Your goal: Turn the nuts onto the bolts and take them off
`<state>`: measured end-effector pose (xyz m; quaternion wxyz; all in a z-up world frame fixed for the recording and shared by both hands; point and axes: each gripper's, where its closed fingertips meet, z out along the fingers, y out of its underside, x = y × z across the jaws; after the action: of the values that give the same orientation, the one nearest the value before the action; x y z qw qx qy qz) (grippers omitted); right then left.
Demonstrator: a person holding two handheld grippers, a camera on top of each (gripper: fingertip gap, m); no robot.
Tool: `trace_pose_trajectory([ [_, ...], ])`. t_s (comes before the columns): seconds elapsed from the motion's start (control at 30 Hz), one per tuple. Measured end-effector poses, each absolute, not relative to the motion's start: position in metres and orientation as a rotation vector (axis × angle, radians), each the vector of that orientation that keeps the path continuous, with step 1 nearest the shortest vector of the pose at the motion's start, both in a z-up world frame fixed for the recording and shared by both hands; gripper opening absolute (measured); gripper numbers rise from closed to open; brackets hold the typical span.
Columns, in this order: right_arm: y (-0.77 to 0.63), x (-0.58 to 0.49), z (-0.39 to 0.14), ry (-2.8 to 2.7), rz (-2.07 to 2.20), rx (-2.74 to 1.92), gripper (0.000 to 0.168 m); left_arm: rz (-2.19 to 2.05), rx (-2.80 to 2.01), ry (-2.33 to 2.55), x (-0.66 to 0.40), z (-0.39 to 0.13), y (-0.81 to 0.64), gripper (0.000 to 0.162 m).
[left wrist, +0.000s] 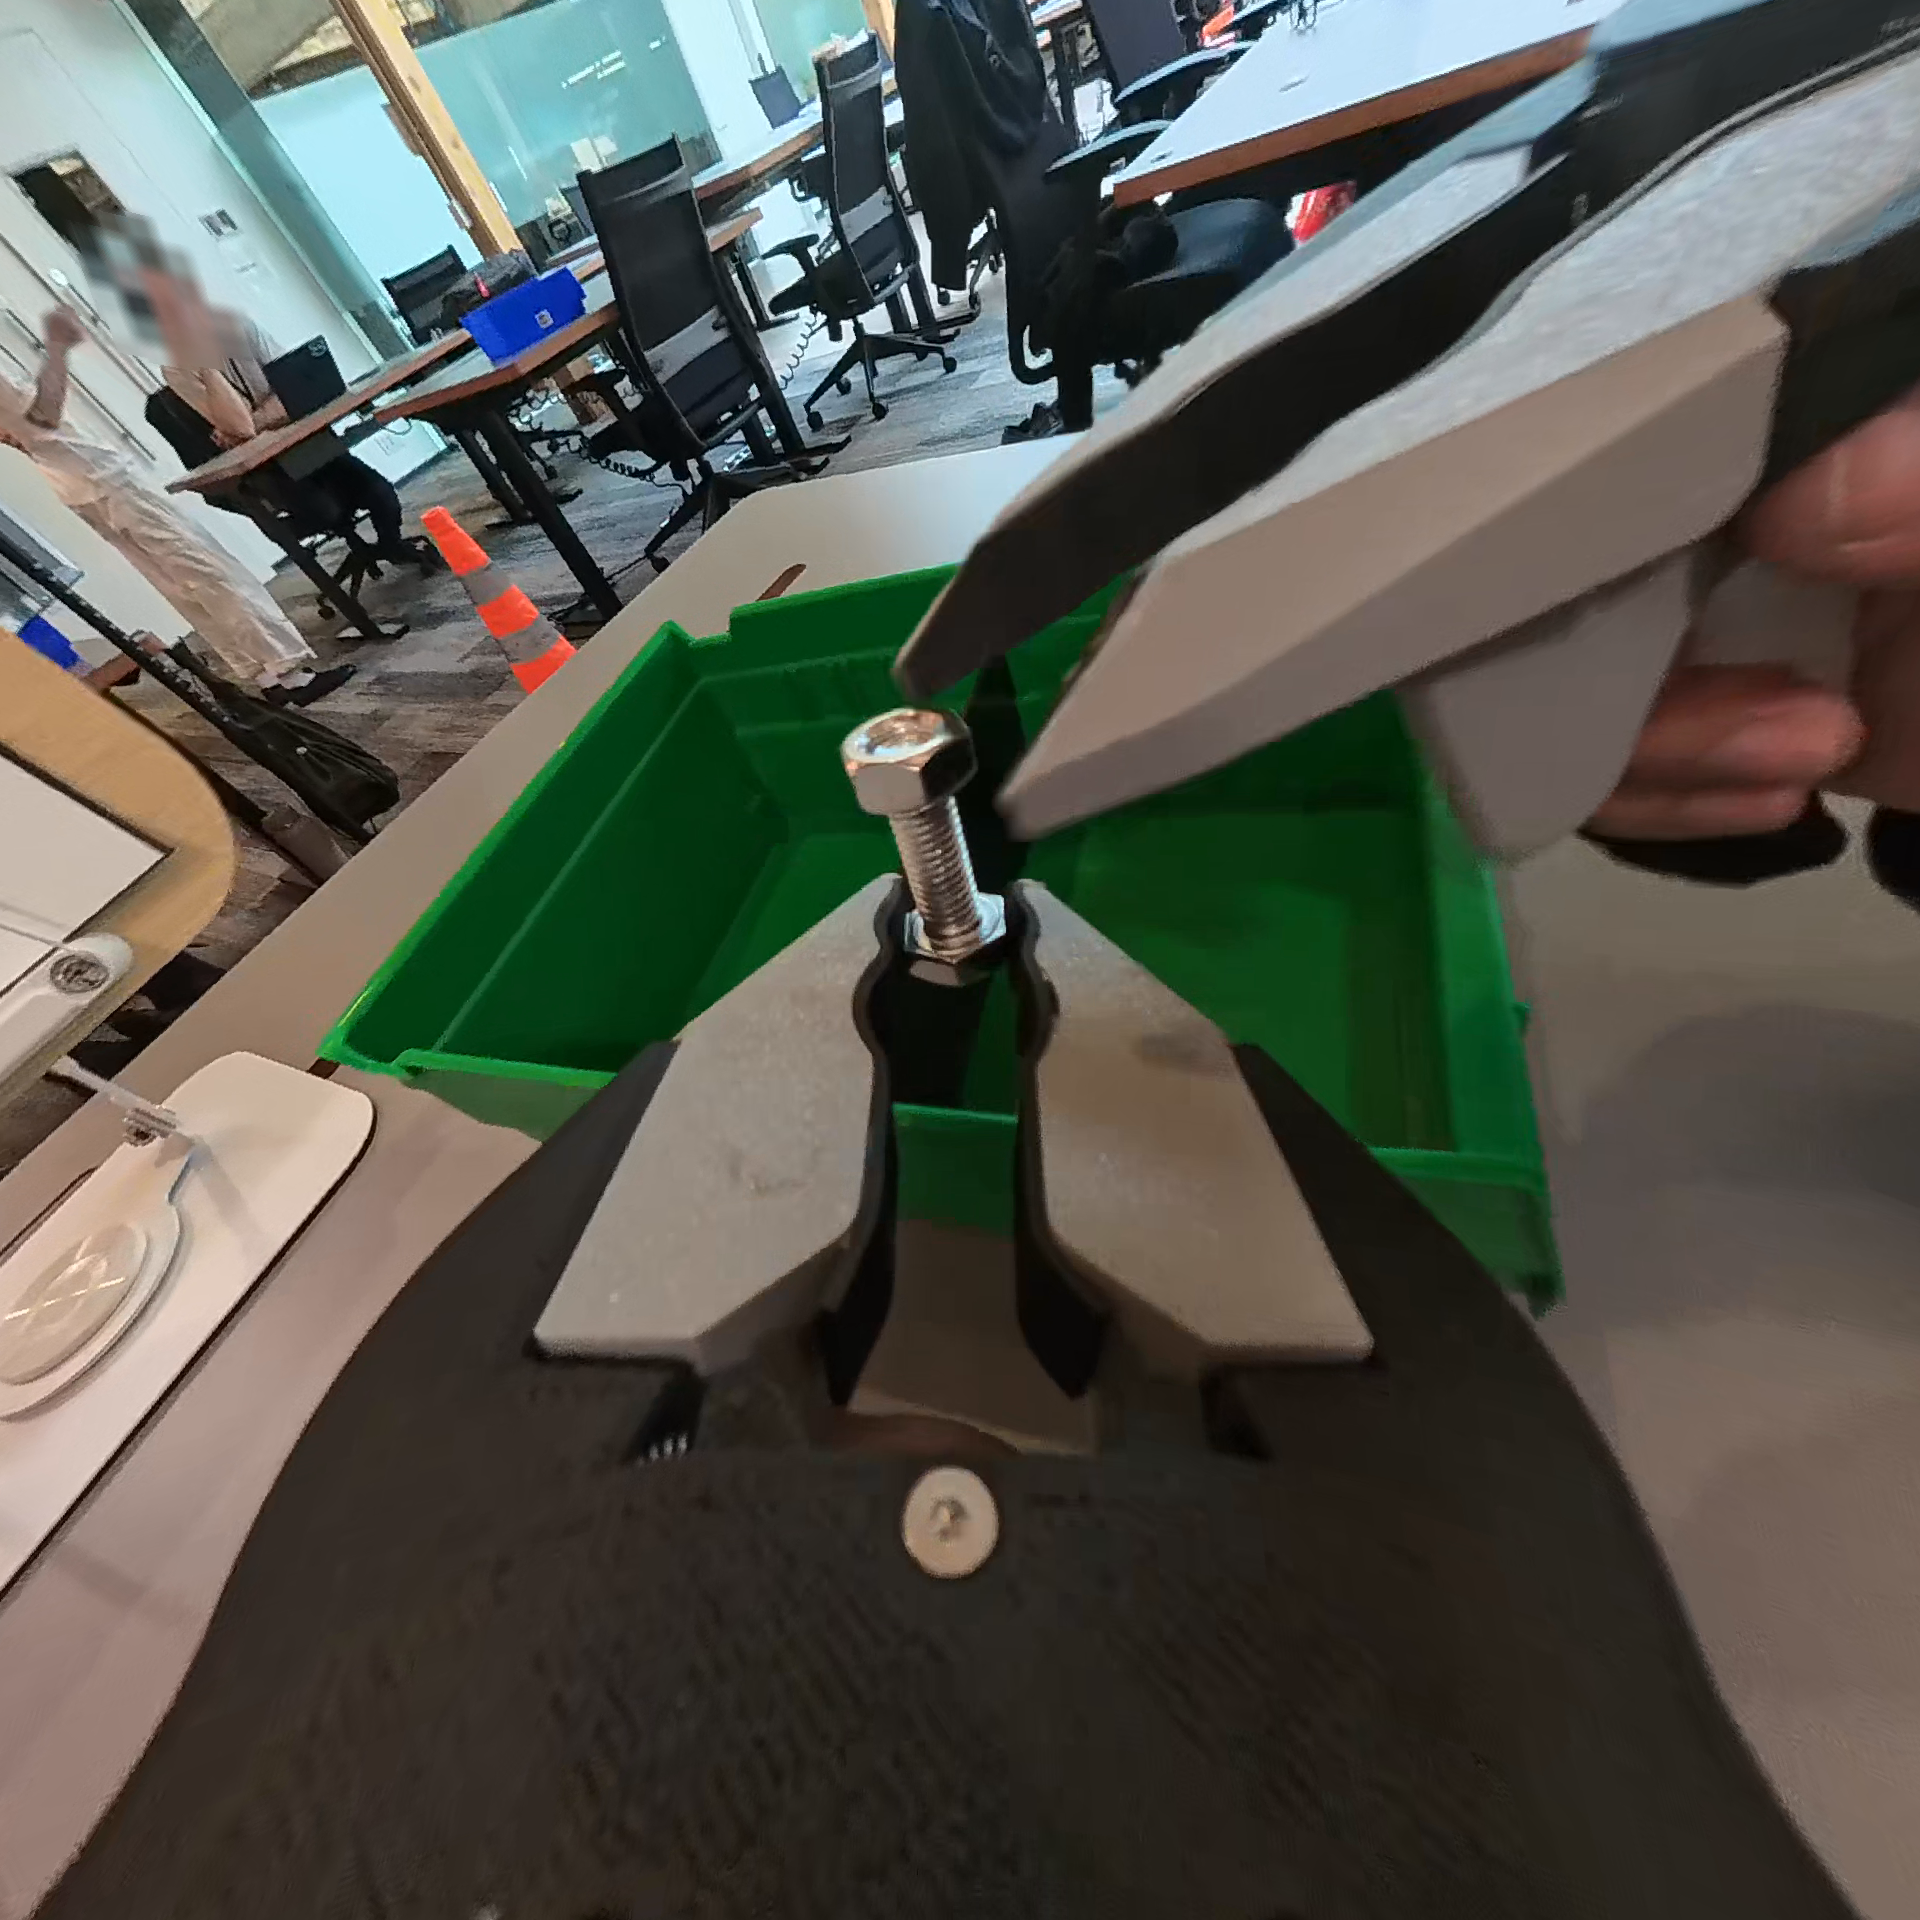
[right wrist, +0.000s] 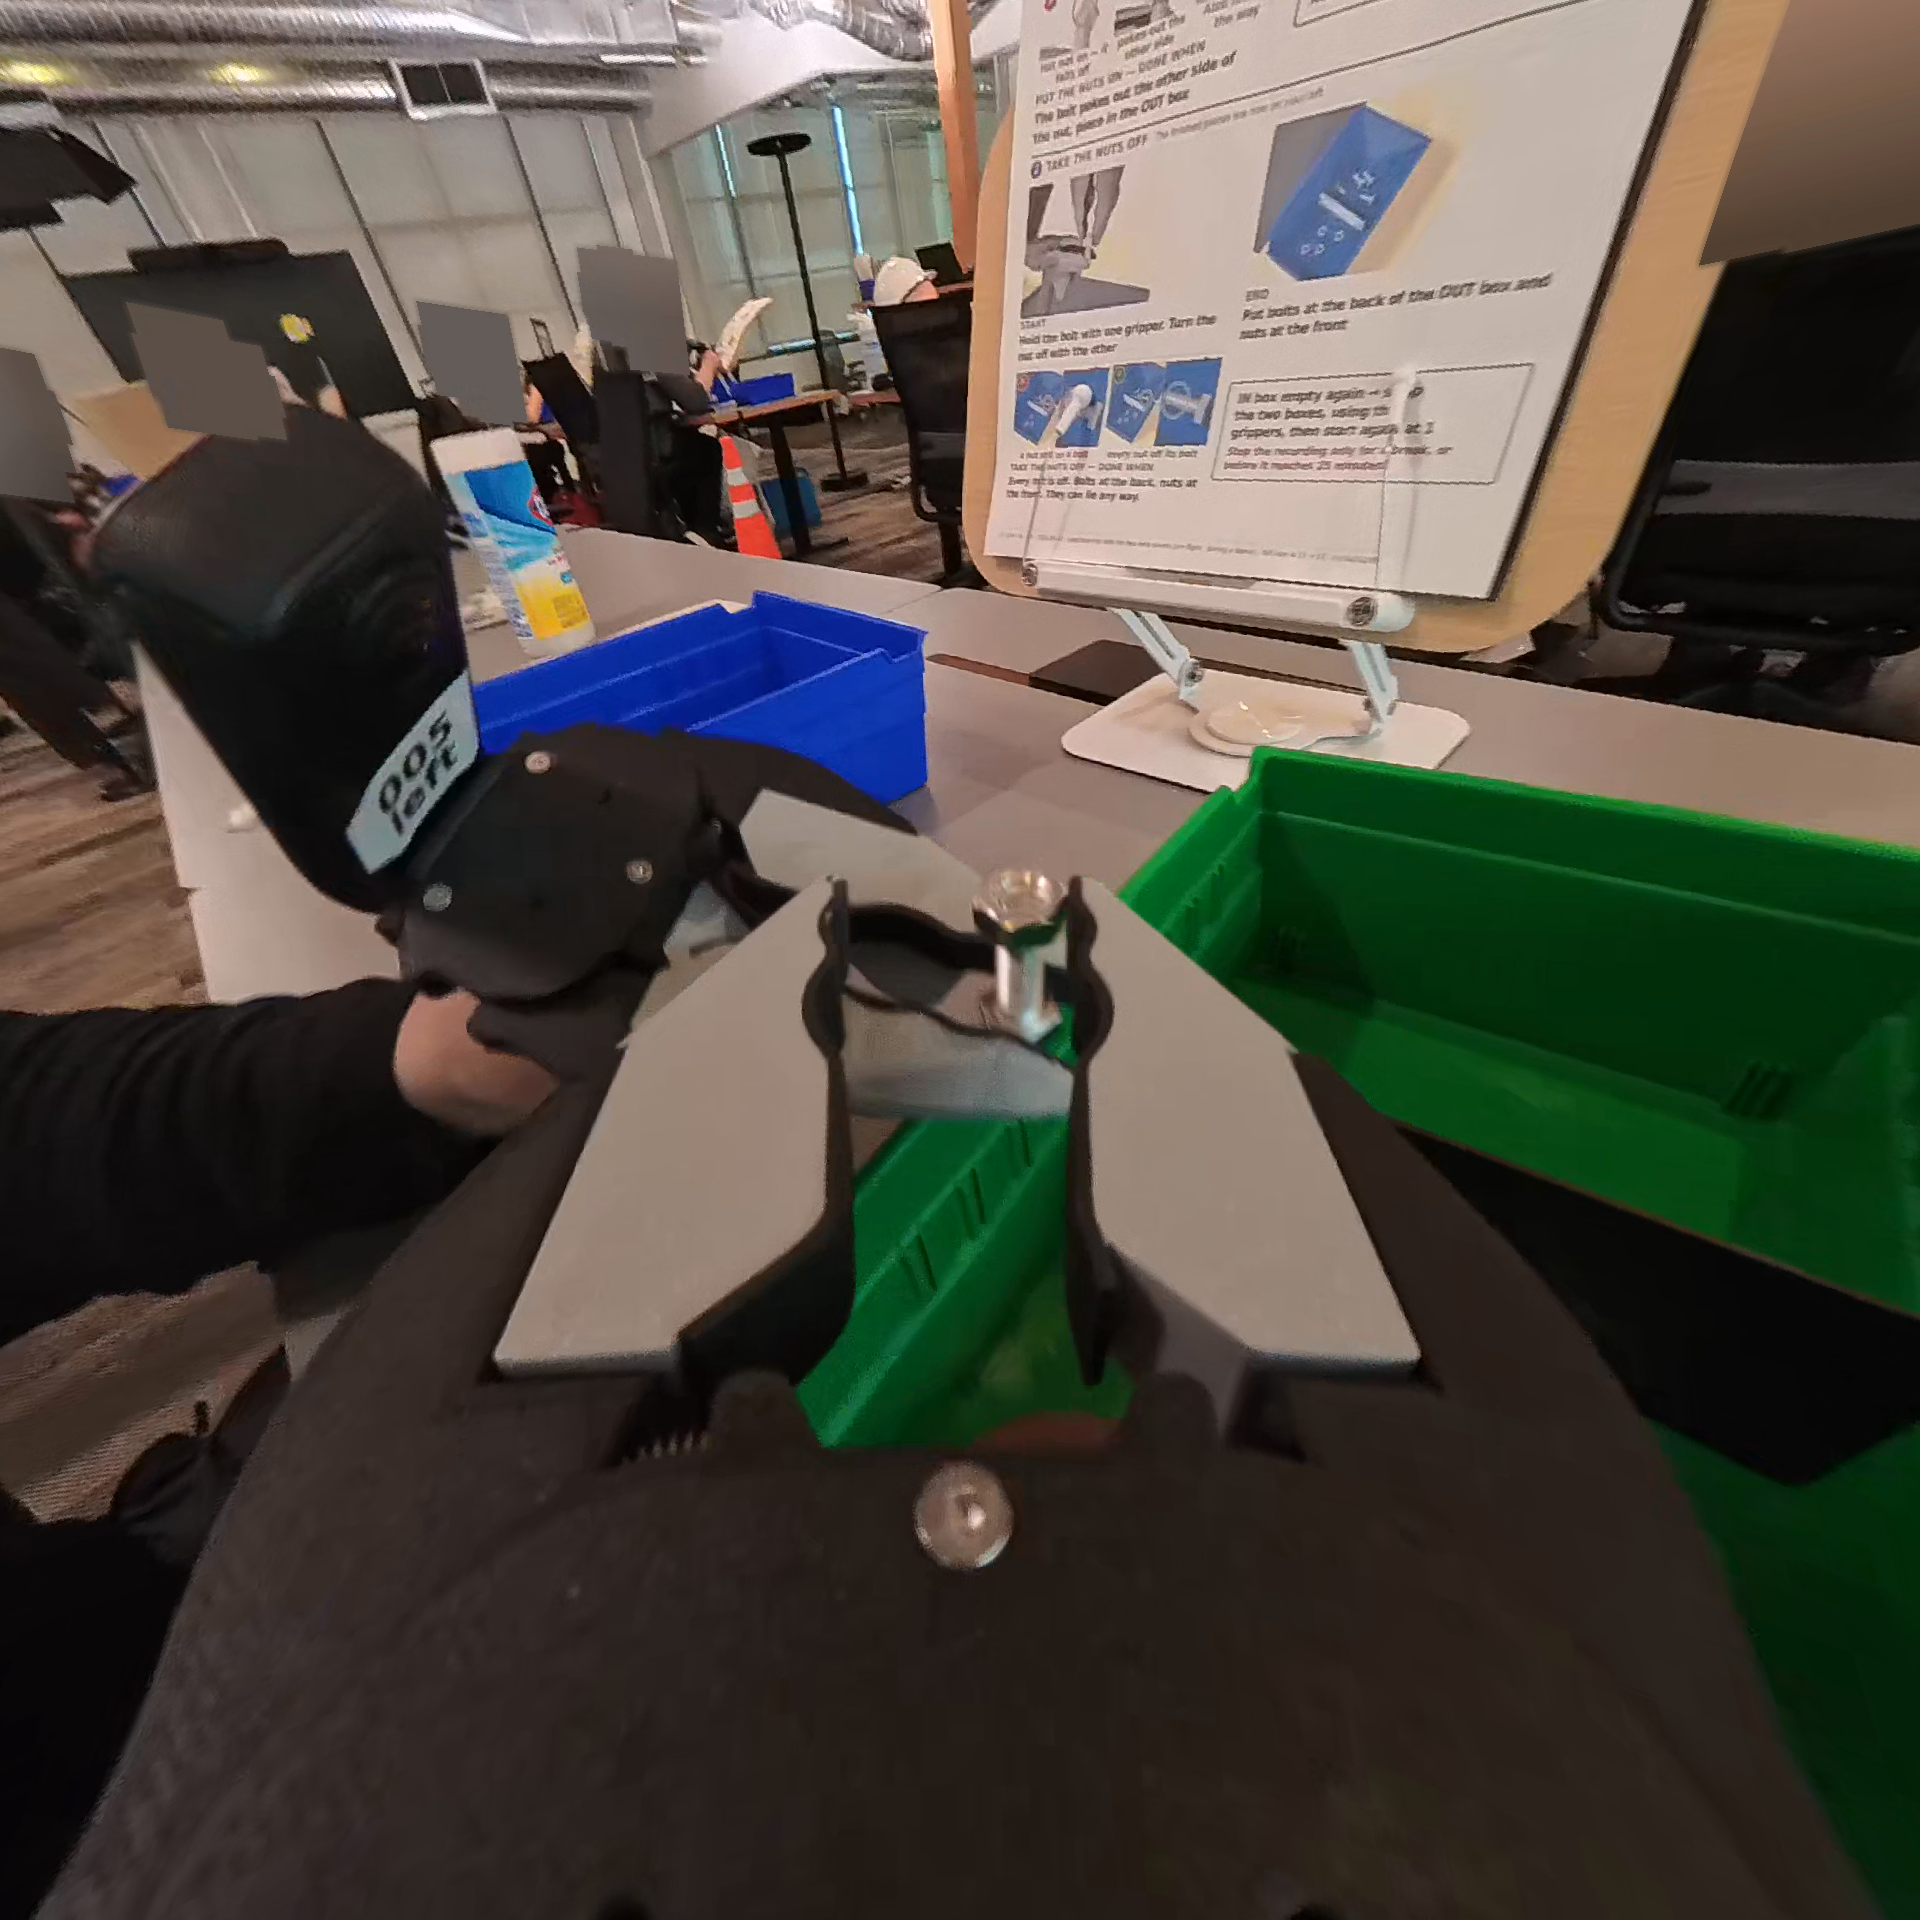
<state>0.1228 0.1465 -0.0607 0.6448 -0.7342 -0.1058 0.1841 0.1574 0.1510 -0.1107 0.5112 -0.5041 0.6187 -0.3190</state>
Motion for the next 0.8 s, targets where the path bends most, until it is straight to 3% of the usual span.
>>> trace_pose_trajectory([
  [0.07,0.155,0.114,-0.06,-0.234,0.438,-1.644,0.046,-0.757,-1.191,1.502,0.16,-0.111,0.144,0.016],
  [0.37,0.146,0.131,-0.061,-0.225,0.446,-1.662,0.036,-0.754,-1.205,1.492,0.16,-0.11,0.152,0.016],
  [0.5,0.159,0.119,-0.064,-0.251,0.388,-1.676,0.047,-0.728,-1.157,1.521,0.165,-0.109,0.141,0.016],
  [0.73,0.143,0.144,-0.061,-0.226,0.361,-1.68,0.034,-0.721,-1.169,1.519,0.169,-0.104,0.153,0.016],
  [0.8,0.149,0.133,-0.06,-0.226,0.392,-1.658,0.042,-0.726,-1.153,1.539,0.173,-0.106,0.145,0.015],
])
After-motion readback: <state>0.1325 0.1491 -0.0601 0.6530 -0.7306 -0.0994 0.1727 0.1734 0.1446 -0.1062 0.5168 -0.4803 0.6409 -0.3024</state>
